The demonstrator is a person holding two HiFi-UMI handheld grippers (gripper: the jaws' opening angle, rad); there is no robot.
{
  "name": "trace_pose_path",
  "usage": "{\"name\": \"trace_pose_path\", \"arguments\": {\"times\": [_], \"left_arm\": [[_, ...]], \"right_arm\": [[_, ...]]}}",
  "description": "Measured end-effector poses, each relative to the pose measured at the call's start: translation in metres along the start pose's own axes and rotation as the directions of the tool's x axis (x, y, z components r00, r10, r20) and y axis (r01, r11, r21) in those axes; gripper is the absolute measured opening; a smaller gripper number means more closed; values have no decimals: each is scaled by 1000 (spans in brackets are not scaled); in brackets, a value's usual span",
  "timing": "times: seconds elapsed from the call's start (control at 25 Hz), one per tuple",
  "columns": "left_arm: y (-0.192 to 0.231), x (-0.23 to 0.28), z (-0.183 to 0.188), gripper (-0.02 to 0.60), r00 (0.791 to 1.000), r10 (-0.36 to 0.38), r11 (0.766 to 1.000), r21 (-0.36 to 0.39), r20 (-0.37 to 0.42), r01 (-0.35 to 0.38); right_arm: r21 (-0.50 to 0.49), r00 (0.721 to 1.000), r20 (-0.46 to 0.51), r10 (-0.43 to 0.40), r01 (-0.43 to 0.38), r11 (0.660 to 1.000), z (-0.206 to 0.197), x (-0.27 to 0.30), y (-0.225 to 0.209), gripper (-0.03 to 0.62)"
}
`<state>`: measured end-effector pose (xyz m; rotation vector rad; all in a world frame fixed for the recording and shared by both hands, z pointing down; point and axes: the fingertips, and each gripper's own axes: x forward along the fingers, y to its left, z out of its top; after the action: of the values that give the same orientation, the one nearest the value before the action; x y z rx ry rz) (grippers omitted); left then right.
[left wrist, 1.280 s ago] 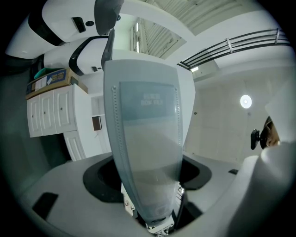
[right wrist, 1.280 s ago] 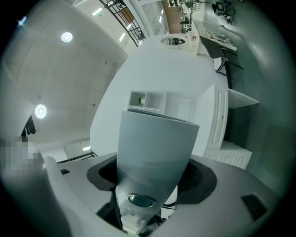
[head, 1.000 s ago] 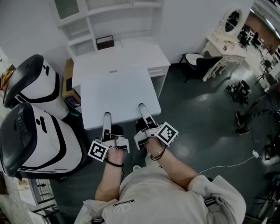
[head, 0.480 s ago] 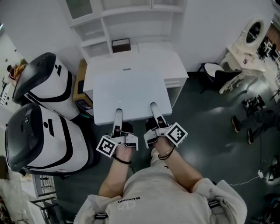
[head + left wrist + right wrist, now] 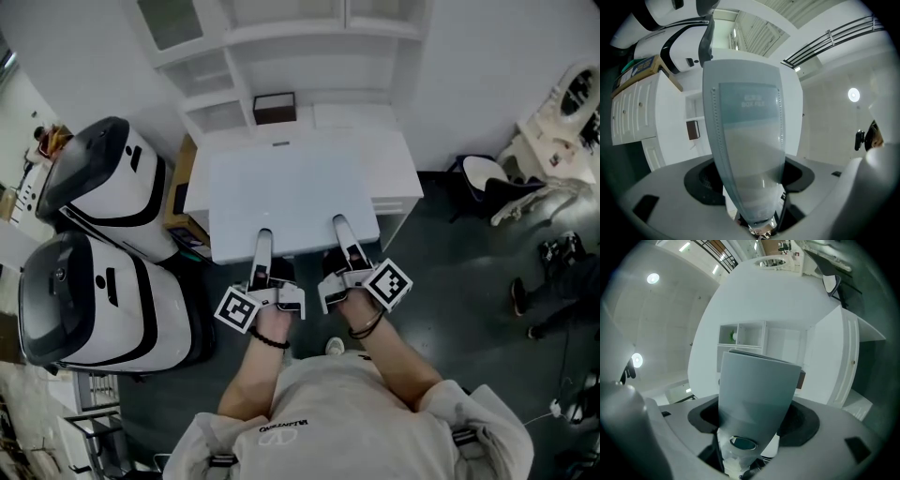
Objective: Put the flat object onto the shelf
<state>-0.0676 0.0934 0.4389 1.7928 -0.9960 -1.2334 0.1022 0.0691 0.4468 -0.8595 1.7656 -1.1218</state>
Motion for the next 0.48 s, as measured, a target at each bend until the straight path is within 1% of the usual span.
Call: {"name": "trace_pose_path", "arguments": {"times": [0.08, 0.24, 0.36, 0.48], "left_arm": [[4, 13, -4, 319, 1000, -2, 1000, 7, 4, 2], [17, 39, -8, 319, 1000, 14, 1000, 7, 6, -14], [26, 58, -5, 319, 1000, 13, 1000, 6, 5, -13], [38, 75, -2, 319, 1000, 13, 1000, 2, 1, -13]], "right_arm": [[10, 1000, -4, 9, -9, 1000, 9, 10, -6, 334], [29, 1000, -8, -4, 4, 1000, 25, 31, -20, 334], [43, 1000, -5, -9, 10, 999, 31, 48, -28, 334], [32, 1000, -3, -18, 18, 999, 36, 64, -38, 334]]}}
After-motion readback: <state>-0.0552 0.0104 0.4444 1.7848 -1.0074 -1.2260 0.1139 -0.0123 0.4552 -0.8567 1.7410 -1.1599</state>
